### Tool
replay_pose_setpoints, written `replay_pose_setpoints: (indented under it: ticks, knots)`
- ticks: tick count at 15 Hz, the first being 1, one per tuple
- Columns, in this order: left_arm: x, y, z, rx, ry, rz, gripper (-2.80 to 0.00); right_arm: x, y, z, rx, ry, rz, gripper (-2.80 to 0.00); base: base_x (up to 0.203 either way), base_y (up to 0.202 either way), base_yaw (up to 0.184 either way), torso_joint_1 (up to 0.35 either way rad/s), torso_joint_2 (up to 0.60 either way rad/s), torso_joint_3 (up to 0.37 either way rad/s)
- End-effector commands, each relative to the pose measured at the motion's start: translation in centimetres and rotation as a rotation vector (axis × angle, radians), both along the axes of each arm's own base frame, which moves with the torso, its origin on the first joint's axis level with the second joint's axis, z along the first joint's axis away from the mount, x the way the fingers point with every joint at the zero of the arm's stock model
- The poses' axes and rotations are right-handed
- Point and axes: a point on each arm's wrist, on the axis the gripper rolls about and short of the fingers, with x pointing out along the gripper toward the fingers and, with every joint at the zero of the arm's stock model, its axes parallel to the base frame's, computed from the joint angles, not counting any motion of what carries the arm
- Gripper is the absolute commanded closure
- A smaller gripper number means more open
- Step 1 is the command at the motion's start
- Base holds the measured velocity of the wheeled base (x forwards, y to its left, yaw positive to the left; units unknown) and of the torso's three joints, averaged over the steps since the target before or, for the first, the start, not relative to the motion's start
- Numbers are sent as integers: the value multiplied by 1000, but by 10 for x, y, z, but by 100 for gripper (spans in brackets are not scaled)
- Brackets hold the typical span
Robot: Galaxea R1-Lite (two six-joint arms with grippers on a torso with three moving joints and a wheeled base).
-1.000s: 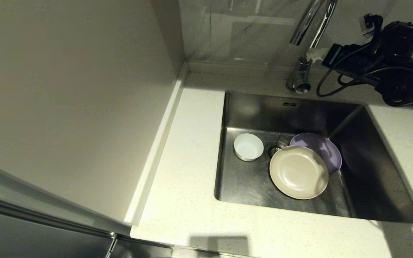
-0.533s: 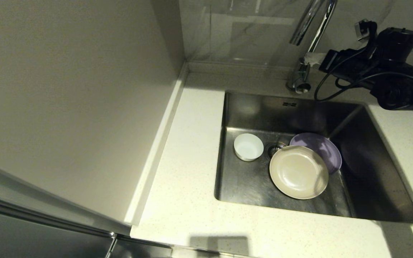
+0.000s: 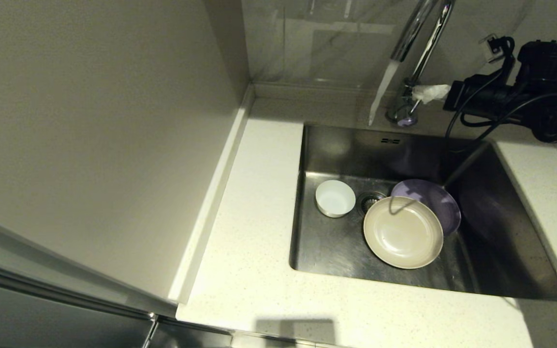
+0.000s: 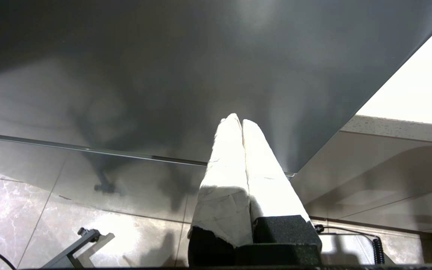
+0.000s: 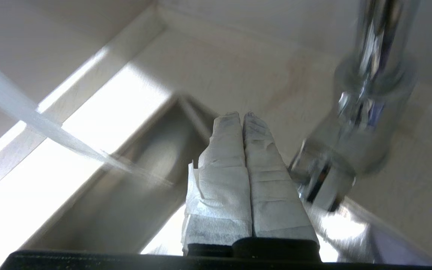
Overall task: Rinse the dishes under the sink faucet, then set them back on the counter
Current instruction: Turn on the faucet
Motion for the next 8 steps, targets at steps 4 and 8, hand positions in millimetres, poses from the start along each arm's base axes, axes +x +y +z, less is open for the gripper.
replay_pose_setpoints:
  ticks: [4, 8]
  knots:
    - [0, 0, 0, 0, -2, 1, 0, -7, -1, 11, 6, -29, 10, 0, 0, 0, 0, 0, 0, 0]
    - [0, 0, 0, 0, -2, 1, 0, -27, 1, 49, 111, -128, 9, 0, 0, 0, 0, 0, 0, 0]
